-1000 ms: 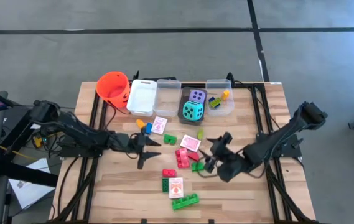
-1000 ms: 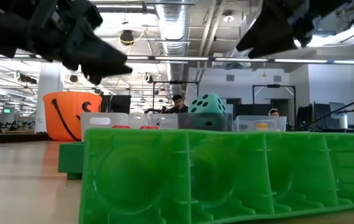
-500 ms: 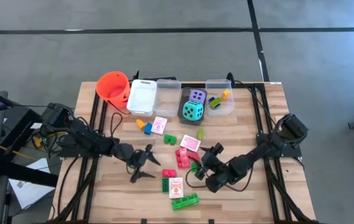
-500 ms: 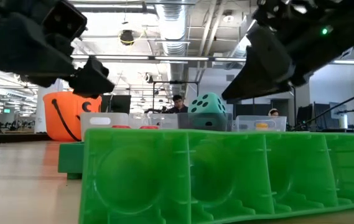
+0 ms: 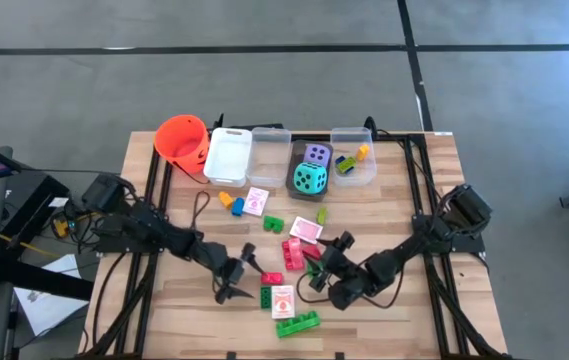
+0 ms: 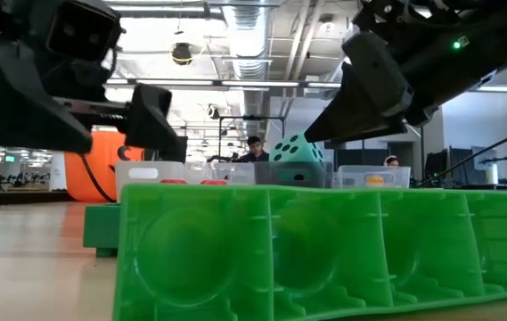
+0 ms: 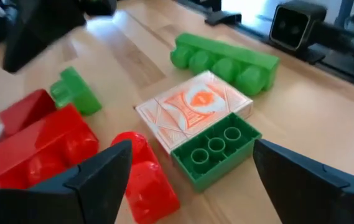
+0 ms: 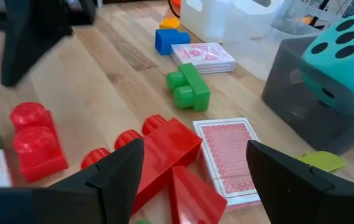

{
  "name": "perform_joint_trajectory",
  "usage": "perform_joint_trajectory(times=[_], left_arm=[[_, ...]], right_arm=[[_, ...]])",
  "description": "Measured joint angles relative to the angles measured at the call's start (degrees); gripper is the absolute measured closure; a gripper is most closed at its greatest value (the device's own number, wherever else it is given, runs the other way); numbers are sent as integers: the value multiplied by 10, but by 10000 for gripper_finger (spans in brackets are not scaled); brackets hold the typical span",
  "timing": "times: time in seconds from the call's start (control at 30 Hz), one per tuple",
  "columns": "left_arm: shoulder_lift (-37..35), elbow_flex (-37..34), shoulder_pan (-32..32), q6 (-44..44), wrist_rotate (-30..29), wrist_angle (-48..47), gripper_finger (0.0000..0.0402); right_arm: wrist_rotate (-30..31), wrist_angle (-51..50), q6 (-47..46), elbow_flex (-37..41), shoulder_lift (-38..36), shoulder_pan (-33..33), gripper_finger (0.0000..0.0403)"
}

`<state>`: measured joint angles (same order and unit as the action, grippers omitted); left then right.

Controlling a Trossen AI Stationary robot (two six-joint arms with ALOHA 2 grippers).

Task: Pick & Place Toys
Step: Move the bottom large red game piece to the center of the table

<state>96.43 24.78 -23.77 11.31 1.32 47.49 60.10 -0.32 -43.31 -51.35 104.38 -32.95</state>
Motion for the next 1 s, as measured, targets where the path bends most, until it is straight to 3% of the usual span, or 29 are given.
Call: perform_joint_trajectory(times=[0.3,1.0], left_arm=[[72,74,-13,-21,21,-56,77],[56,81,-83,-91,7,-156,82]], right_arm=[[0,2,-2,0,0,-16,127],[-6,9,-32,0,0,-21,127]])
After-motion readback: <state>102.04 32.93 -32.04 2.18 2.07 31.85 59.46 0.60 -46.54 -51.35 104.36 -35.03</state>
